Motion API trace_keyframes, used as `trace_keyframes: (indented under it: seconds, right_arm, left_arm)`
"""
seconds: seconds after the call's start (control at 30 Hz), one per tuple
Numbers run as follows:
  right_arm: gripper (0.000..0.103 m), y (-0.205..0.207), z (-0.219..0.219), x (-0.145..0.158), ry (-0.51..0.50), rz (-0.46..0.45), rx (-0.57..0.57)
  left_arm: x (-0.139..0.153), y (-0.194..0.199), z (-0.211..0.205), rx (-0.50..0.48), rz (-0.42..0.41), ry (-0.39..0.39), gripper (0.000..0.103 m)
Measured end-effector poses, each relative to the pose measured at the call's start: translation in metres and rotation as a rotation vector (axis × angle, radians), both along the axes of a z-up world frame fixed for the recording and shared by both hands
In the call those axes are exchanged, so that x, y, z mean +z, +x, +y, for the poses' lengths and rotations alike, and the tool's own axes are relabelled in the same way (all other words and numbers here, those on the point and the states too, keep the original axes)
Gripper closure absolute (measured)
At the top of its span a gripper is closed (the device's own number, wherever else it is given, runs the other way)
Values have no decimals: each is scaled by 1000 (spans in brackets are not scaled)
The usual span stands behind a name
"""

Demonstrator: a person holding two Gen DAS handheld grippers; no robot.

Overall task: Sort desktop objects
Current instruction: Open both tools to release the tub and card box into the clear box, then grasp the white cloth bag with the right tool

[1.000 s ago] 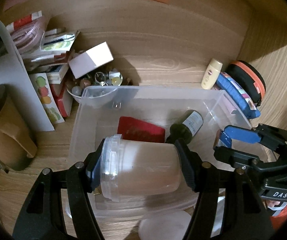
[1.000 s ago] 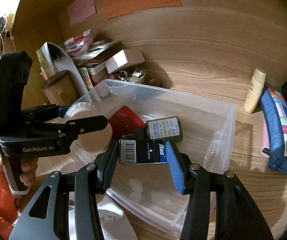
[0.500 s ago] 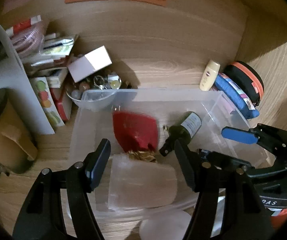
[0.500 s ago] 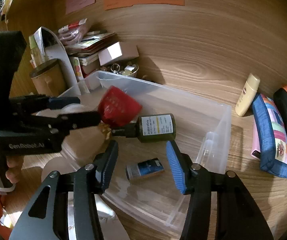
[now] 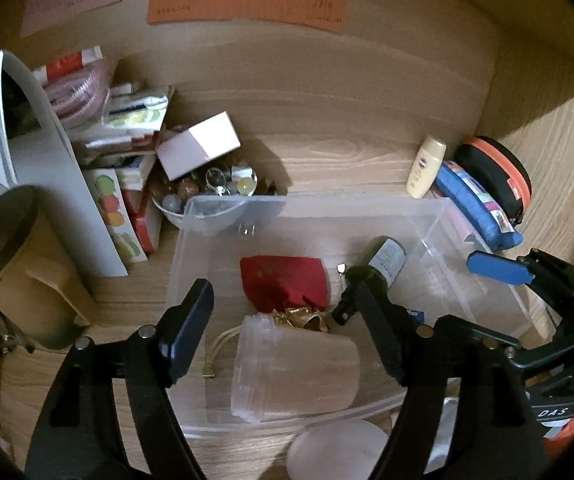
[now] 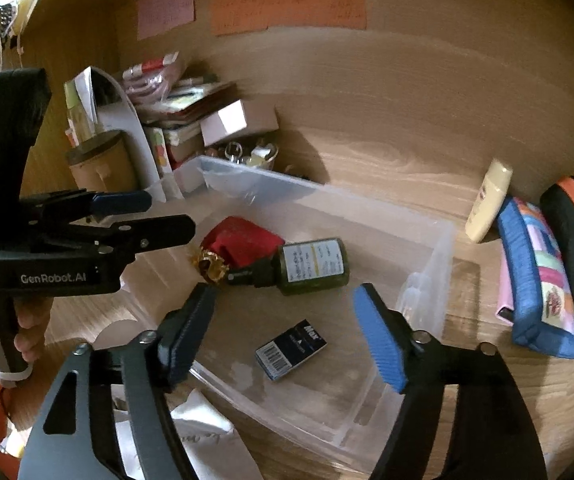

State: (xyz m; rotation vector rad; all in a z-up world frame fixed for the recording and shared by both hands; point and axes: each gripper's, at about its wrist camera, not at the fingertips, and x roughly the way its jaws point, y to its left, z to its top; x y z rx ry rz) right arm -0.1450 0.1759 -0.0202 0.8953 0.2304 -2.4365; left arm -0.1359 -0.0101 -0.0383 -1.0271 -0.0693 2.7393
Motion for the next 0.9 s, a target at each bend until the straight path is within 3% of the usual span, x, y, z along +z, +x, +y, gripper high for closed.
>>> trace_keyframes:
  seconds: [0.07, 0.2, 0.27, 0.43, 0.67, 0.9]
  right_arm:
    - [30, 1, 2, 2, -10, 6, -3]
    - [19, 1, 7, 5, -33, 22, -36]
    - [18, 1, 11, 6, -46, 20, -46]
    - [18, 9, 22, 19, -89, 36, -58]
    - [5, 39, 40, 44, -155, 105, -60]
    - [1, 72, 45, 55, -146, 175, -37]
  left_arm:
    - [5, 3, 0, 5, 14, -3, 15]
    - [16, 13, -2, 21, 53, -15, 9]
    - [22, 18, -4, 36, 63, -20, 5]
    - [31, 32, -7, 62, 72, -26, 4]
    - [44, 55, -12, 87, 118, -32, 2]
    - [48, 76, -9, 86, 149, -47, 2]
